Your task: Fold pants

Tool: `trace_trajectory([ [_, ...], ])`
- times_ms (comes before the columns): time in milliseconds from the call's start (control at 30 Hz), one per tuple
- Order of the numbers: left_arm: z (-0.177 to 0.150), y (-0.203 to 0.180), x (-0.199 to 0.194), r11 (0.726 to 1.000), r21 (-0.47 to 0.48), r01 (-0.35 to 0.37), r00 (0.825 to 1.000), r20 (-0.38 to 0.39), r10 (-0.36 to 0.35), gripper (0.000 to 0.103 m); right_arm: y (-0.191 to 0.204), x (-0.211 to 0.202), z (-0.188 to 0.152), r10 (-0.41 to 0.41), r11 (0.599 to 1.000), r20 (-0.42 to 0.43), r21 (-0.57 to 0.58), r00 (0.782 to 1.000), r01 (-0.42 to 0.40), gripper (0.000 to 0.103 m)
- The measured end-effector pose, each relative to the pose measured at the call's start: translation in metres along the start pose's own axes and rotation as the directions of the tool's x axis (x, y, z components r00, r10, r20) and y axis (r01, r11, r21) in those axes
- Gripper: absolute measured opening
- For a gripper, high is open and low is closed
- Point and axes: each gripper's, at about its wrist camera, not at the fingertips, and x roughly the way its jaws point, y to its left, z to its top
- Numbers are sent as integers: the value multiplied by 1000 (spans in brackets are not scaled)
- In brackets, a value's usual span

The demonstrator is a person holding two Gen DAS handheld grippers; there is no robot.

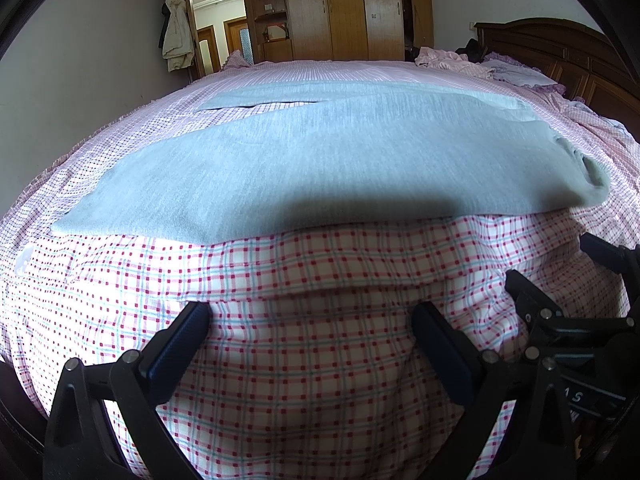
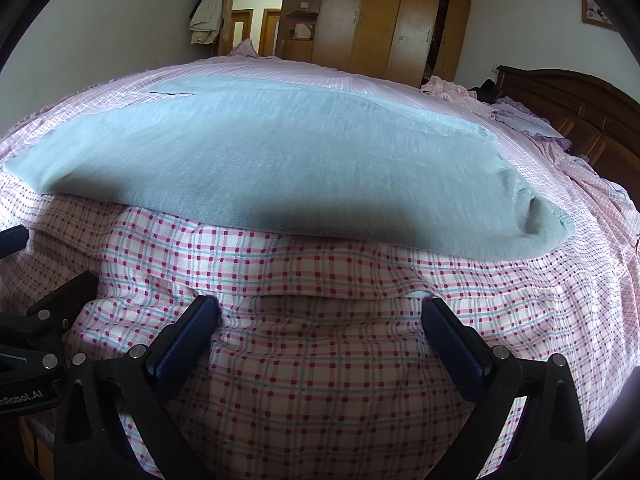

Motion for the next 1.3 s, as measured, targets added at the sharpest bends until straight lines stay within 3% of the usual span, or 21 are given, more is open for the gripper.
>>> trace_trajectory([
  [400, 16, 2, 0, 999, 11, 34, 999, -26, -33, 103, -4, 3, 0, 5, 1000, 0, -1, 1000, -5, 99],
  [467, 22, 10, 1, 998, -14, 66, 997, -38, -67, 103, -5, 3, 1, 7, 1000, -3, -3, 1000, -7, 99],
  [633, 39, 35, -3, 995, -64, 71, 997, -39, -73, 103, -8, 6, 5, 15, 1000, -16, -9, 1000, -15, 99],
  [700, 45, 55, -2, 984, -139, 113, 991, -48, -121, 103, -10, 7, 6, 19, 1000, -23, -10, 1000, -19, 99],
  [800, 53, 101, -4, 934, -324, 152, 986, -10, -164, 101, -12, 8, 9, 23, 1000, -31, -3, 999, -24, 99],
  [867, 57, 136, -4, 878, -443, 179, 981, 14, -193, 98, -13, 9, 11, 27, 1000, -35, 1, 999, -27, 99],
  [900, 56, 162, -2, 824, -525, 213, 973, 36, -228, 97, -14, 10, 12, 28, 1000, -36, 3, 999, -28, 99],
  [933, 54, 178, -1, 793, -574, 206, 974, 46, -220, 96, -15, 10, 12, 30, 1000, -37, 5, 999, -30, 99],
  [967, 51, 201, -2, 739, -641, 205, 975, 71, -209, 95, -16, 11, 13, 31, 1000, -38, 6, 999, -30, 99],
  [1000, 48, 213, -3, 704, -676, 216, 973, 90, -212, 95, -16, 12, 14, 31, 999, -38, 7, 999, -31, 99],
  [1033, 44, 235, -1, 631, -736, 246, 965, 126, -229, 95, -17, 12, 15, 32, 999, -39, 8, 999, -32, 99],
  [1100, 42, 259, 2, 564, -776, 282, 954, 163, -252, 91, -17, 12, 17, 35, 999, -42, 7, 999, -34, 99],
  [1133, 42, 271, 4, 537, -792, 292, 950, 174, -260, 84, -18, 13, 18, 38, 999, -45, 4, 998, -38, 99],
  [1167, 45, 280, 6, 522, -800, 297, 946, 173, -273, 68, -19, 13, 20, 44, 999, -50, -4, 998, -44, 99],
  [1233, 51, 287, 13, 528, -792, 305, 938, 154, -312, 48, -24, 15, 25, 71, 997, -67, -9, 995, -72, 99],
  [1300, 53, 285, 21, 542, -783, 306, 932, 130, -338, 38, -32, 15, 29, 117, 993, -82, 34, 990, -114, 99],
])
